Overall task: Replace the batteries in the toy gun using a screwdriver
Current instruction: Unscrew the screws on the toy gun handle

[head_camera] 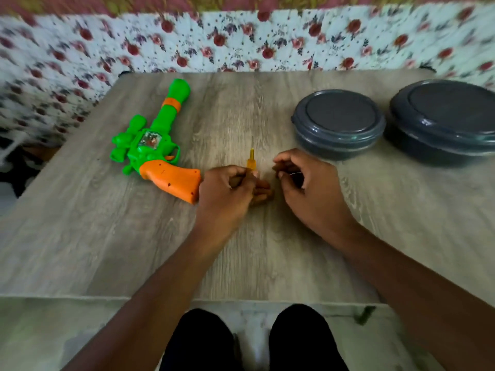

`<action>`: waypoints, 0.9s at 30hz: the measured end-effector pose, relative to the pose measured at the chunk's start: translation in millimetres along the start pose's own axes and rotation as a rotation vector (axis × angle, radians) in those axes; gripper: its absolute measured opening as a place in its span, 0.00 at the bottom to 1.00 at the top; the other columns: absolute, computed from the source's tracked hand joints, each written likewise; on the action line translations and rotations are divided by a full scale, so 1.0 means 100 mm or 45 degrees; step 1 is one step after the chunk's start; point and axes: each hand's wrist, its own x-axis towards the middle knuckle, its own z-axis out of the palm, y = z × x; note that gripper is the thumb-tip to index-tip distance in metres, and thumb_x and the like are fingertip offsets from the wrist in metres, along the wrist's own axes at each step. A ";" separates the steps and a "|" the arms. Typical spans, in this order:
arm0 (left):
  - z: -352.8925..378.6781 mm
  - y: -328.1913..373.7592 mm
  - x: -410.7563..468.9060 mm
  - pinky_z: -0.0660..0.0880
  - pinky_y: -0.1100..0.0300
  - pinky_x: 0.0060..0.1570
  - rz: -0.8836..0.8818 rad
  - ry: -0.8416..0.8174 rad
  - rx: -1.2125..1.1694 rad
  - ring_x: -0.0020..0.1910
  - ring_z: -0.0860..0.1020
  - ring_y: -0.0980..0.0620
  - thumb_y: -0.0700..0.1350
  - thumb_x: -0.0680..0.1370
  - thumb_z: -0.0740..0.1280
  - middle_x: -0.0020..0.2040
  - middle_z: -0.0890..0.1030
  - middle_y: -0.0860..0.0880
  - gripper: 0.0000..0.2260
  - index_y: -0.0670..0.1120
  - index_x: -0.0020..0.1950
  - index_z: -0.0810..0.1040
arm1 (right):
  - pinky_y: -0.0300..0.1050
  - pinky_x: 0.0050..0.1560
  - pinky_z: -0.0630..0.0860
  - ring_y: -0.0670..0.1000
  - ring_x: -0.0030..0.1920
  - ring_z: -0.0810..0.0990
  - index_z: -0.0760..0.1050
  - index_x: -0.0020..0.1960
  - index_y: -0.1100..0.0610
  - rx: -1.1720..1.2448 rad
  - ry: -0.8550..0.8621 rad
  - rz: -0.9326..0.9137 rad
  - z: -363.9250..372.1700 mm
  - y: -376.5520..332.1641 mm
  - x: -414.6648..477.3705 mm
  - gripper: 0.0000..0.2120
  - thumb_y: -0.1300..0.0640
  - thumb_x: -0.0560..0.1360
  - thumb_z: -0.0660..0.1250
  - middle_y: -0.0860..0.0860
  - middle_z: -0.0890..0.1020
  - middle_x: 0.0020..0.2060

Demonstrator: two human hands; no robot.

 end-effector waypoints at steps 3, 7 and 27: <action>-0.02 -0.02 -0.04 0.80 0.57 0.36 0.091 -0.007 0.132 0.31 0.83 0.45 0.40 0.82 0.69 0.38 0.87 0.43 0.09 0.37 0.45 0.85 | 0.38 0.54 0.78 0.50 0.49 0.82 0.78 0.66 0.60 -0.126 0.066 -0.106 0.05 -0.01 0.01 0.21 0.70 0.74 0.64 0.55 0.83 0.51; -0.09 0.02 -0.14 0.74 0.58 0.31 0.187 -0.012 0.134 0.28 0.78 0.45 0.45 0.82 0.70 0.38 0.87 0.41 0.11 0.39 0.45 0.86 | 0.51 0.52 0.81 0.61 0.54 0.79 0.78 0.66 0.65 -0.406 0.029 -0.407 0.08 -0.12 -0.10 0.23 0.62 0.75 0.55 0.63 0.78 0.57; -0.52 -0.03 -0.53 0.78 0.52 0.36 0.576 0.508 0.425 0.33 0.82 0.46 0.54 0.83 0.61 0.35 0.85 0.47 0.17 0.46 0.42 0.82 | 0.58 0.51 0.82 0.62 0.53 0.80 0.82 0.55 0.62 -0.471 0.100 -0.402 0.02 -0.12 -0.10 0.11 0.67 0.73 0.75 0.59 0.83 0.51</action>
